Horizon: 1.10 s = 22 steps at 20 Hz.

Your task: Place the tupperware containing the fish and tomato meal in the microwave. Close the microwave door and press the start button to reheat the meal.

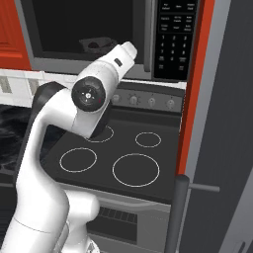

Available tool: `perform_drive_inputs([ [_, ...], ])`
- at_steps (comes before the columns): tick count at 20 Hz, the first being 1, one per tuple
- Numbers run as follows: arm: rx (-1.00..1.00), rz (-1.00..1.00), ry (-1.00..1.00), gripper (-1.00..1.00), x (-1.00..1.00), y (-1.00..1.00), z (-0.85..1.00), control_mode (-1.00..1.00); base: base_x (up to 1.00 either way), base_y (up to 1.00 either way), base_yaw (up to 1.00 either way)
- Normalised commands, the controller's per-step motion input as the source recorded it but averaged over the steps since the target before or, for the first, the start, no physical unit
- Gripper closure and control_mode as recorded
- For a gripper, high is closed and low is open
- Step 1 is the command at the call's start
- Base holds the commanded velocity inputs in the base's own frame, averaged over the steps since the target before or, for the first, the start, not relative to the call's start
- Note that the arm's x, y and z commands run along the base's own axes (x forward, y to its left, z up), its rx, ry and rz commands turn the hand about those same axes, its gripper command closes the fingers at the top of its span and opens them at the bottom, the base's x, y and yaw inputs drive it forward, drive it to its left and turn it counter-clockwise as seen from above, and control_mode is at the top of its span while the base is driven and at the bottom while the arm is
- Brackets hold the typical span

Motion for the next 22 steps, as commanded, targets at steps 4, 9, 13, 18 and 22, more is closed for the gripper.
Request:
perform_drive_inputs([
  [4, -0.24, 0.00, 0.00, -1.00, 0.00, -0.25, -0.52, -1.00, 0.00, 0.00, 0.00],
  [9, -0.30, 0.00, 0.00, -1.00, 0.02, -0.11, -0.45, -1.00, 0.00, 0.00, 0.00],
  [13, -0.34, 0.00, 0.00, -1.00, 0.07, -0.06, -0.30, -1.00, 0.00, 0.00, 0.00],
  [18, -0.28, 0.00, 0.00, -1.00, 0.07, -0.15, -0.09, -1.00, 0.00, 0.00, 0.00],
  [22, -0.05, 0.00, 0.00, -1.00, 0.10, -0.09, 0.01, -1.00, 0.00, 0.00, 0.00],
])
